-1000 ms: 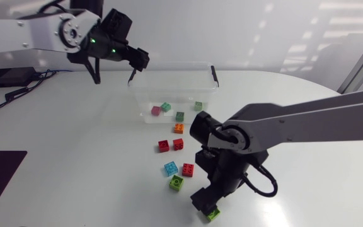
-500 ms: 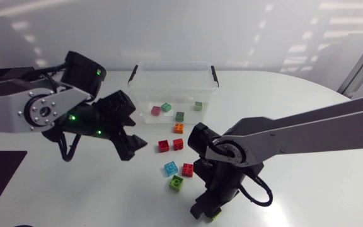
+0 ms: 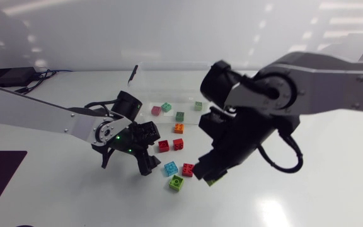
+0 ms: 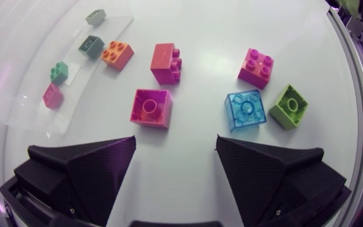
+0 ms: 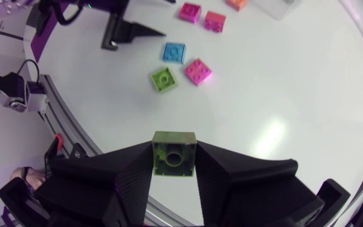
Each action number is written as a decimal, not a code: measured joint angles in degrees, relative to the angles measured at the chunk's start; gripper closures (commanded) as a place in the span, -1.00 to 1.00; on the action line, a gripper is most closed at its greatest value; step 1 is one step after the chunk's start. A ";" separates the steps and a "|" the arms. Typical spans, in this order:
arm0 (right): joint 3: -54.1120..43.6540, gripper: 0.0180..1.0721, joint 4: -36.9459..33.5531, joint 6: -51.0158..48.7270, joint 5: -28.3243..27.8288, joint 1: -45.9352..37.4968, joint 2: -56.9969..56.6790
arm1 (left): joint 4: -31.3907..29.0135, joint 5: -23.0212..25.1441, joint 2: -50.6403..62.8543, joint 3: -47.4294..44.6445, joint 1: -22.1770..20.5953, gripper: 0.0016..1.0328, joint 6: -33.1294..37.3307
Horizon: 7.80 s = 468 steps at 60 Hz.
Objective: Place the duplo bricks in the container
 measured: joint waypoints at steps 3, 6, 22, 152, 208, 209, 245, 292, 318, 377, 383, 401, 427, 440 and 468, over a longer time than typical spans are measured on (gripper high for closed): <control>2.67 0.81 -0.74 -0.02 0.00 -0.81 -0.63 | 1.01 0.02 1.51 0.79 0.02 -0.72 0.70; 5.35 0.81 -1.05 -0.02 -0.02 -1.79 -1.22 | 2.03 0.02 2.75 1.84 0.11 -0.72 1.05; 15.89 0.81 -0.79 0.00 -0.31 -6.60 -0.50 | 3.69 2.60 6.05 7.58 1.09 -0.25 2.30; -7.56 -0.90 26.38 -17.64 4.26 -5.77 9.14 | -7.85 -5.90 24.79 66.55 10.38 -0.61 -22.27; -2.67 0.71 27.04 -27.12 1.09 -2.12 21.46 | -17.38 2.56 -24.81 5.20 6.10 -0.66 -6.64; -2.80 0.73 27.04 -27.15 1.07 -2.14 21.31 | -17.46 2.56 -24.72 4.46 5.40 -0.66 -6.40; 0.87 0.74 13.66 -28.59 -1.60 -11.52 4.00 | -12.94 -1.01 -7.50 2.67 -5.99 -0.63 -4.98; 15.45 0.69 10.73 -28.13 -6.49 -18.27 4.59 | -11.19 -4.15 0.37 4.44 -11.65 -0.62 -5.22; 27.87 0.68 14.91 -21.77 -7.21 -20.96 16.02 | -11.17 -6.03 3.23 5.68 -13.29 0.52 -5.68; 20.00 -0.89 8.33 -10.88 2.58 -8.66 8.39 | -13.77 -6.27 -3.15 40.50 4.04 0.49 -12.15; 13.31 -0.89 8.39 -9.55 2.43 -5.53 6.93 | -13.75 -6.75 4.33 47.08 4.87 0.49 -14.05; 5.60 -0.84 11.32 -7.17 1.51 -2.82 16.39 | -13.81 -11.10 19.76 60.83 5.88 -0.48 -17.18; 5.51 -0.58 12.68 -2.60 -0.61 3.43 25.05 | -14.03 -11.63 12.02 55.54 6.32 -0.89 -17.81; 5.51 -0.04 14.01 -0.87 -0.87 3.89 25.88 | -13.07 -11.65 -3.78 43.15 6.49 -0.89 -17.79; 6.69 0.75 10.71 0.17 -0.42 1.31 25.38 | -14.19 -9.92 -26.05 13.31 0.66 -0.86 -15.52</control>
